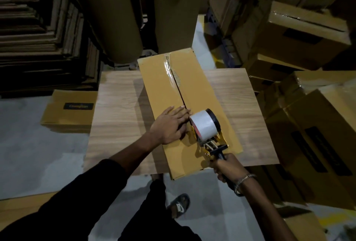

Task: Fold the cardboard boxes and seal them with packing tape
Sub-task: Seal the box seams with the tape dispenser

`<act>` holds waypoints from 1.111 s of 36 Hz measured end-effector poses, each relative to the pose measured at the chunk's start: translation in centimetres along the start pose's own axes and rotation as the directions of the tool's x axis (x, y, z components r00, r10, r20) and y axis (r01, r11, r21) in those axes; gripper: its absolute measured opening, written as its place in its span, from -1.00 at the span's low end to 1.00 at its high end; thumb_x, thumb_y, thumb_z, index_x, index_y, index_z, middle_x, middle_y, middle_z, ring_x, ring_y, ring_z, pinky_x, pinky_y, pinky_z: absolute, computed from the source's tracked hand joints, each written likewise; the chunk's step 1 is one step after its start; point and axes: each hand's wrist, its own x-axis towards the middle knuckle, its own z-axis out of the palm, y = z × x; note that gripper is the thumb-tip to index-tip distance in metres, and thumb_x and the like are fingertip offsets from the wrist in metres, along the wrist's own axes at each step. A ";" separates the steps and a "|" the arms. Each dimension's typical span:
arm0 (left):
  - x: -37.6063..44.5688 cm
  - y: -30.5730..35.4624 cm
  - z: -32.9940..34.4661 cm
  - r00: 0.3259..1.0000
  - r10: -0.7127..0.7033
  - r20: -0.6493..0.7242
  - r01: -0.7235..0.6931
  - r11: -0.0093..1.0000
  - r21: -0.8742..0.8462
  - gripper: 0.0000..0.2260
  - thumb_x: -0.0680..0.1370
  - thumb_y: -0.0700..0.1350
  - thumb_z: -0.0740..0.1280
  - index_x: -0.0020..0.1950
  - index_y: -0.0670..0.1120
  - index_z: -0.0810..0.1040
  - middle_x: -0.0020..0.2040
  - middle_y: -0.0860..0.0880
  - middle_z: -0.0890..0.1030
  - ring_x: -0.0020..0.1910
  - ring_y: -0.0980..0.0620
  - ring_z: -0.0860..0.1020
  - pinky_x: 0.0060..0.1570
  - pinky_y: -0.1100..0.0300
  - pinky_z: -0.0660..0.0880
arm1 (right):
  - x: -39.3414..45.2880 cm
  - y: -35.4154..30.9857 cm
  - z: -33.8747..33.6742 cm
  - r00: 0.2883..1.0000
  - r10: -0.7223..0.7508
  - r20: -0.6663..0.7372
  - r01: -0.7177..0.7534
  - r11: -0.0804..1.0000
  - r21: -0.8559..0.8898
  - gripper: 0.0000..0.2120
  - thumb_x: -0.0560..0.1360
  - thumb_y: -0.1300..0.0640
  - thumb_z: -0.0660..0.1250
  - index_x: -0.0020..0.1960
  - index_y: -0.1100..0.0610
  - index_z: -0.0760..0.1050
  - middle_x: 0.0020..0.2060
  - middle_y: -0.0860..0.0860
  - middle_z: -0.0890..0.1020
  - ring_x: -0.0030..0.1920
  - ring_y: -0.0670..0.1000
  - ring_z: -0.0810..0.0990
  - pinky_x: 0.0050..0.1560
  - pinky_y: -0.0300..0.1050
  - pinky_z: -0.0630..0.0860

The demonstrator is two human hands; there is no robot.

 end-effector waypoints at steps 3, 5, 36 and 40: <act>-0.2 0.1 0.0 1.000 0.011 0.021 -0.012 0.999 0.031 -0.45 0.72 0.17 -0.13 0.70 0.08 0.14 0.70 0.07 0.13 0.69 0.04 0.04 0.64 -0.07 -0.04 | -0.5 1.4 -0.2 1.000 0.010 0.005 -0.010 1.000 0.018 -0.94 0.50 0.33 0.38 -0.09 0.21 0.58 -0.35 0.10 0.45 -0.46 -0.03 0.35 -0.45 -0.14 0.26; -0.3 0.0 -0.2 0.999 0.025 0.034 -0.027 0.998 0.057 -0.48 0.73 0.15 -0.09 0.67 0.08 0.24 0.70 0.04 0.16 0.69 0.00 0.07 0.64 -0.13 -0.01 | -0.6 1.5 0.1 1.000 -0.003 -0.001 0.003 1.000 0.005 -0.94 0.49 0.31 0.39 -0.12 0.19 0.58 -0.38 0.08 0.45 -0.47 -0.04 0.35 -0.46 -0.14 0.25; -3.2 5.4 1.5 0.988 0.134 0.081 -0.142 0.985 0.100 -0.45 0.72 0.09 -0.12 0.72 0.01 0.05 0.72 -0.04 -0.01 0.70 -0.01 -0.01 0.63 -0.17 -0.05 | -6.7 4.8 -1.7 0.999 0.017 -0.029 -0.015 0.998 0.058 -0.76 0.49 0.25 0.48 -0.22 0.13 0.43 -0.43 0.05 0.46 -0.50 -0.02 0.33 -0.45 -0.14 0.25; -3.3 5.7 1.6 0.991 0.124 0.059 -0.130 0.984 0.120 -0.46 0.74 0.07 -0.09 0.73 -0.01 -0.01 0.72 -0.04 0.01 0.70 0.00 0.00 0.63 -0.17 -0.03 | -7.8 6.5 -2.5 0.998 0.069 0.003 -0.069 0.989 0.131 -0.71 0.53 0.32 0.44 -0.23 0.13 0.37 -0.46 0.04 0.40 -0.52 -0.04 0.26 -0.46 -0.15 0.18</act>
